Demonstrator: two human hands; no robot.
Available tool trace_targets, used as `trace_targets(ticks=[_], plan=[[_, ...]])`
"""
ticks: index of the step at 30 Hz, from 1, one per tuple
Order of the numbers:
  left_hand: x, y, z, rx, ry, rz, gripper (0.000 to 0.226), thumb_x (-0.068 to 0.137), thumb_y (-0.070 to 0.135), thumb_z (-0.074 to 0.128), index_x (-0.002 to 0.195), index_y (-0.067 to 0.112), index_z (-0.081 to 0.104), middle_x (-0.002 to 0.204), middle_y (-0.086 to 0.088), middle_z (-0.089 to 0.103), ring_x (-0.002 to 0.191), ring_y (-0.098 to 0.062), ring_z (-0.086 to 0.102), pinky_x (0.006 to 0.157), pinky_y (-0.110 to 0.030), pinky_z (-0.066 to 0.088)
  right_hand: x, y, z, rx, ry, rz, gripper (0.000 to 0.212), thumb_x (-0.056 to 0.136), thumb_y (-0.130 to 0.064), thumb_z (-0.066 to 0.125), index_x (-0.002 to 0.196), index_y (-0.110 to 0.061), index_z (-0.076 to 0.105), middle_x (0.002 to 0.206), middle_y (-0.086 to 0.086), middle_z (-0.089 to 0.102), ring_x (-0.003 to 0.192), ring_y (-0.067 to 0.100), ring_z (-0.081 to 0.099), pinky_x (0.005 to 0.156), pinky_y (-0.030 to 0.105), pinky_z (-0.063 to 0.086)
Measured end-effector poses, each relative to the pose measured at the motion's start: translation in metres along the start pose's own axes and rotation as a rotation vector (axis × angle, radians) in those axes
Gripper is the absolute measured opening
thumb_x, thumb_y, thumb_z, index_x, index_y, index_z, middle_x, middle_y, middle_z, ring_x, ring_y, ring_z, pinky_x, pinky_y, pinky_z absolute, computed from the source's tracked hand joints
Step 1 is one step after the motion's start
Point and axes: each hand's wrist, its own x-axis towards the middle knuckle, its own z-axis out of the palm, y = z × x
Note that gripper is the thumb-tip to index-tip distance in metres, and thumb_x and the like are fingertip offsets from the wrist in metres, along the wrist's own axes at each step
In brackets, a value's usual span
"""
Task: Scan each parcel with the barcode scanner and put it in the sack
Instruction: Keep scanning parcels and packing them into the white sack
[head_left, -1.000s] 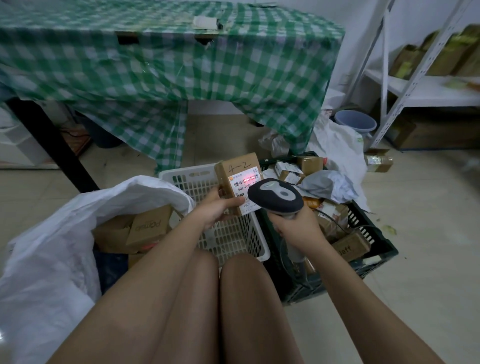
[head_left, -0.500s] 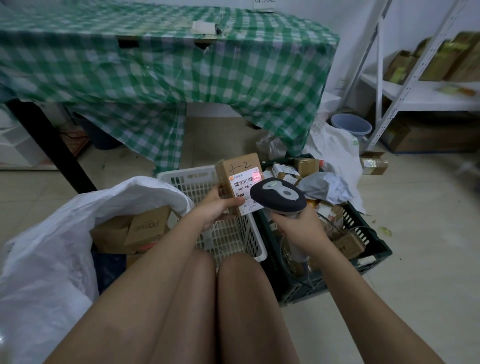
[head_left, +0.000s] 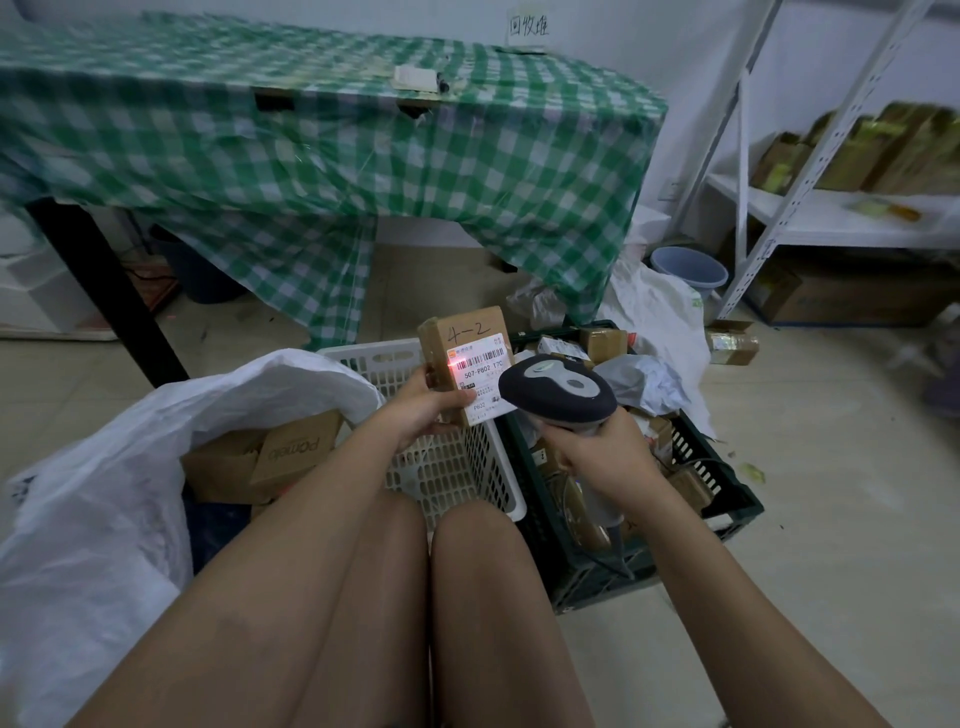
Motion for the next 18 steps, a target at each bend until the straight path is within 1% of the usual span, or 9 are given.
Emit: trace_targets(ticks=[2, 4, 8, 12, 13, 16, 18], plan=[[-0.001, 0.001, 0.0, 0.009, 0.003, 0.002, 0.045, 0.082, 0.007, 0.072, 0.117, 0.021, 0.049, 0.114, -0.001, 0.066, 0.098, -0.02, 0.067, 0.085, -0.043, 0.057, -0.003, -0.002, -0.002, -0.018, 0.011, 0.018, 0.024, 0.083, -0.01, 0.068, 0.069, -0.024, 0.055, 0.048, -0.015, 0.054, 0.05, 0.002, 0.047, 0.053, 0.02, 0.041], [-0.002, 0.002, 0.0, 0.015, 0.003, 0.004, 0.044, 0.082, 0.007, 0.072, 0.116, 0.02, 0.049, 0.111, 0.0, 0.066, 0.098, -0.02, 0.067, 0.087, -0.045, 0.056, -0.006, -0.003, -0.002, -0.038, 0.021, 0.018, 0.03, 0.083, -0.01, 0.068, 0.065, -0.029, 0.052, 0.046, -0.018, 0.055, 0.047, -0.003, 0.048, 0.05, 0.013, 0.039], [-0.005, 0.004, 0.001, 0.024, 0.003, 0.008, 0.045, 0.082, 0.007, 0.072, 0.117, 0.021, 0.048, 0.106, 0.003, 0.066, 0.097, -0.02, 0.067, 0.087, -0.045, 0.056, -0.008, -0.005, -0.003, -0.043, 0.036, 0.014, 0.029, 0.082, -0.009, 0.068, 0.067, -0.029, 0.052, 0.047, -0.02, 0.056, 0.046, -0.006, 0.05, 0.046, 0.007, 0.038], [-0.008, 0.004, 0.0, 0.02, 0.003, 0.009, 0.046, 0.082, 0.007, 0.072, 0.118, 0.02, 0.048, 0.112, 0.0, 0.065, 0.098, -0.02, 0.066, 0.086, -0.044, 0.056, -0.01, -0.006, -0.002, -0.041, 0.033, 0.016, 0.026, 0.082, -0.011, 0.068, 0.069, -0.027, 0.053, 0.048, -0.017, 0.057, 0.047, -0.004, 0.05, 0.047, 0.01, 0.04], [-0.009, 0.005, 0.0, 0.015, 0.005, 0.013, 0.048, 0.082, 0.007, 0.073, 0.12, 0.02, 0.047, 0.113, 0.0, 0.064, 0.098, -0.02, 0.066, 0.085, -0.043, 0.057, -0.009, -0.005, -0.002, -0.041, 0.038, 0.024, 0.024, 0.082, -0.011, 0.068, 0.069, -0.026, 0.054, 0.048, -0.016, 0.057, 0.048, -0.002, 0.05, 0.049, 0.013, 0.041], [-0.017, 0.005, -0.004, -0.001, 0.023, 0.031, 0.055, 0.08, 0.011, 0.075, 0.125, 0.021, 0.045, 0.12, 0.0, 0.063, 0.099, -0.019, 0.066, 0.08, -0.039, 0.058, -0.01, -0.01, 0.001, 0.014, 0.055, 0.046, 0.016, 0.082, -0.013, 0.069, 0.073, -0.017, 0.057, 0.053, -0.005, 0.058, 0.053, 0.011, 0.053, 0.053, 0.026, 0.045], [-0.028, 0.005, -0.013, 0.012, 0.049, 0.057, 0.063, 0.078, 0.017, 0.077, 0.131, 0.021, 0.044, 0.125, 0.001, 0.061, 0.101, -0.018, 0.066, 0.081, -0.038, 0.058, -0.007, -0.017, 0.005, 0.083, 0.078, 0.06, 0.013, 0.083, -0.013, 0.071, 0.077, -0.015, 0.059, 0.06, 0.002, 0.059, 0.053, 0.011, 0.054, 0.05, 0.022, 0.046]])
